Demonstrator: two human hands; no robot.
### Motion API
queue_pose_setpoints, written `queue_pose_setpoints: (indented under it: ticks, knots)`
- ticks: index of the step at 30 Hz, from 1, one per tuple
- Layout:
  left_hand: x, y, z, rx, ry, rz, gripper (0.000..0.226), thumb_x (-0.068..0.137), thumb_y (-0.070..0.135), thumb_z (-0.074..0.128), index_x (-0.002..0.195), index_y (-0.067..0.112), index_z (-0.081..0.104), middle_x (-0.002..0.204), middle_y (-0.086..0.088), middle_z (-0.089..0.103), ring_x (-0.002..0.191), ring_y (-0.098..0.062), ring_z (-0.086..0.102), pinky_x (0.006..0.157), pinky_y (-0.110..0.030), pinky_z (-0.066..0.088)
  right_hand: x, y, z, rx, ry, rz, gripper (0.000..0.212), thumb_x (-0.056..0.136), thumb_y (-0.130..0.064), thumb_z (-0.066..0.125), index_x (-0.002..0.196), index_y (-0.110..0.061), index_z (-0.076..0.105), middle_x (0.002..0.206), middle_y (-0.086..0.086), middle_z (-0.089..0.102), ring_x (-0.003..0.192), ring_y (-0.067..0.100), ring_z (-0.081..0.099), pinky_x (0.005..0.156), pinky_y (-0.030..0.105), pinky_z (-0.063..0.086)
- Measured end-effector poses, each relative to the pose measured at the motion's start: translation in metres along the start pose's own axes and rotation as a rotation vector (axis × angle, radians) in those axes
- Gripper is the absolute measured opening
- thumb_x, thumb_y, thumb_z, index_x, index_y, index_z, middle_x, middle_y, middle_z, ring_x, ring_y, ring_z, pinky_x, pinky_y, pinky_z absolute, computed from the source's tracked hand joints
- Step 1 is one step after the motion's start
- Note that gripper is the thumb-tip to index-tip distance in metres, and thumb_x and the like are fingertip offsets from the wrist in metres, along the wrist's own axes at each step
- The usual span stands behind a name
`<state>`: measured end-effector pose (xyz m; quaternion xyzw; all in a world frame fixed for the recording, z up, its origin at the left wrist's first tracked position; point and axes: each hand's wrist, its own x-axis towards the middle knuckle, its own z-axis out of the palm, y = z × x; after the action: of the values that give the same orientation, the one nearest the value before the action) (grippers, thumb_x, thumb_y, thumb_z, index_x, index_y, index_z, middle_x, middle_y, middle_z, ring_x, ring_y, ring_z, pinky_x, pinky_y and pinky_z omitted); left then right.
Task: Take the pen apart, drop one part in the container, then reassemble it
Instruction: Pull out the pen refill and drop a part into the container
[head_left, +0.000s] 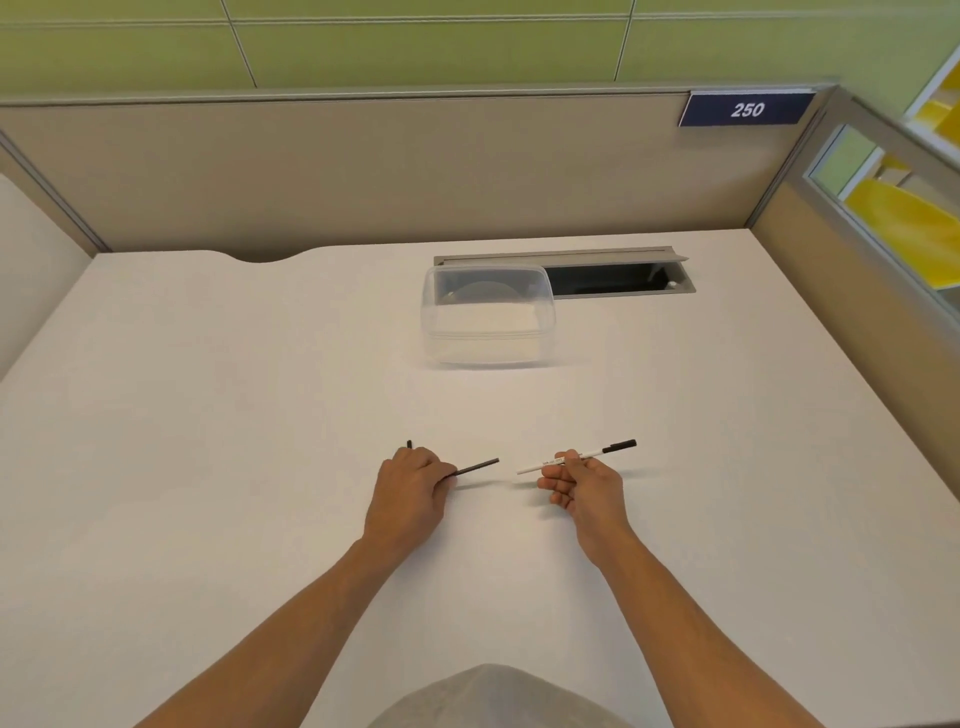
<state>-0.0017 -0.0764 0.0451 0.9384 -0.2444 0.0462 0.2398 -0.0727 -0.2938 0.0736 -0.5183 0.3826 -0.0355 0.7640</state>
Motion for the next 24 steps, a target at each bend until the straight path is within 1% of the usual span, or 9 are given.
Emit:
queue_pose_setpoints:
  ticks: [3, 6, 8, 11, 13, 16, 19, 22, 24]
  knots:
    - [0.009, -0.004, -0.006, -0.059, 0.031, -0.088, 0.010, 0.085, 0.017, 0.069, 0.091, 0.017, 0.076, 0.079, 0.000, 0.064, 0.077, -0.027, 0.056, 0.070, -0.034, 0.044, 0.002, -0.003, 0.005, 0.012, -0.012, 0.002, 0.019, 0.098, -0.015, 0.047, 0.093, -0.002, 0.060, 0.077, 0.015, 0.066, 0.065, 0.025, 0.064, 0.054, 0.028, 0.046]
    - [0.026, 0.001, -0.011, -0.160, 0.040, -0.213, 0.014, 0.089, 0.020, 0.066, 0.099, 0.016, 0.075, 0.088, -0.001, 0.066, 0.088, -0.024, 0.054, 0.078, -0.032, 0.042, 0.005, -0.006, 0.009, 0.012, -0.022, 0.010, 0.019, 0.098, -0.015, 0.047, 0.094, -0.002, 0.060, 0.077, 0.015, 0.067, 0.063, 0.024, 0.064, 0.054, 0.028, 0.047]
    - [0.038, 0.007, -0.012, -0.232, 0.044, -0.255, 0.016, 0.091, 0.021, 0.064, 0.101, 0.015, 0.074, 0.091, -0.002, 0.066, 0.091, -0.023, 0.054, 0.080, -0.031, 0.043, 0.006, -0.008, 0.012, 0.007, -0.030, 0.017, 0.019, 0.098, -0.015, 0.047, 0.094, -0.002, 0.060, 0.076, 0.015, 0.068, 0.063, 0.024, 0.064, 0.053, 0.028, 0.048]
    - [0.060, 0.013, -0.014, -0.271, 0.058, -0.256, 0.017, 0.091, 0.022, 0.062, 0.102, 0.014, 0.072, 0.091, -0.002, 0.067, 0.090, -0.022, 0.054, 0.078, -0.028, 0.040, 0.009, -0.011, 0.015, -0.001, -0.044, 0.022, 0.019, 0.098, -0.015, 0.047, 0.095, -0.001, 0.060, 0.074, 0.015, 0.068, 0.063, 0.024, 0.064, 0.052, 0.028, 0.048]
    - [0.078, 0.018, -0.018, -0.298, 0.068, -0.259, 0.019, 0.091, 0.022, 0.062, 0.105, 0.013, 0.071, 0.089, -0.001, 0.068, 0.087, -0.020, 0.055, 0.078, -0.028, 0.042, 0.011, -0.013, 0.017, 0.002, -0.053, 0.024, 0.019, 0.098, -0.015, 0.048, 0.095, -0.001, 0.060, 0.073, 0.014, 0.068, 0.063, 0.024, 0.064, 0.052, 0.027, 0.048]
    - [0.110, 0.026, -0.027, -0.355, 0.104, -0.256, 0.023, 0.090, 0.021, 0.063, 0.111, 0.012, 0.068, 0.079, 0.000, 0.064, 0.080, -0.019, 0.056, 0.074, -0.029, 0.043, 0.015, -0.019, 0.019, -0.007, -0.066, 0.021, 0.019, 0.097, -0.014, 0.048, 0.096, 0.000, 0.061, 0.072, 0.014, 0.068, 0.063, 0.024, 0.065, 0.051, 0.027, 0.047]
    - [0.147, 0.031, -0.035, -0.387, 0.128, -0.237, 0.025, 0.091, 0.019, 0.061, 0.116, 0.013, 0.061, 0.074, 0.000, 0.061, 0.075, -0.019, 0.057, 0.071, -0.027, 0.043, 0.021, -0.022, 0.020, -0.034, -0.079, 0.008, 0.019, 0.097, -0.013, 0.049, 0.099, 0.002, 0.061, 0.072, 0.014, 0.069, 0.063, 0.024, 0.065, 0.051, 0.027, 0.048]
    - [0.185, 0.032, -0.036, -0.355, 0.103, -0.250, 0.023, 0.093, 0.019, 0.057, 0.115, 0.013, 0.058, 0.072, -0.001, 0.061, 0.068, -0.018, 0.057, 0.066, -0.028, 0.044, 0.028, -0.025, 0.020, -0.037, -0.087, 0.004, 0.020, 0.097, -0.013, 0.050, 0.100, 0.002, 0.061, 0.074, 0.015, 0.070, 0.065, 0.025, 0.066, 0.053, 0.028, 0.049]
    - [0.206, 0.031, -0.033, -0.305, 0.051, -0.265, 0.019, 0.092, 0.018, 0.055, 0.110, 0.014, 0.059, 0.072, -0.003, 0.064, 0.067, -0.021, 0.060, 0.064, -0.031, 0.050, 0.033, -0.028, 0.023, -0.036, -0.095, 0.003, 0.020, 0.097, -0.014, 0.050, 0.100, 0.002, 0.061, 0.075, 0.015, 0.070, 0.066, 0.026, 0.066, 0.054, 0.028, 0.049]
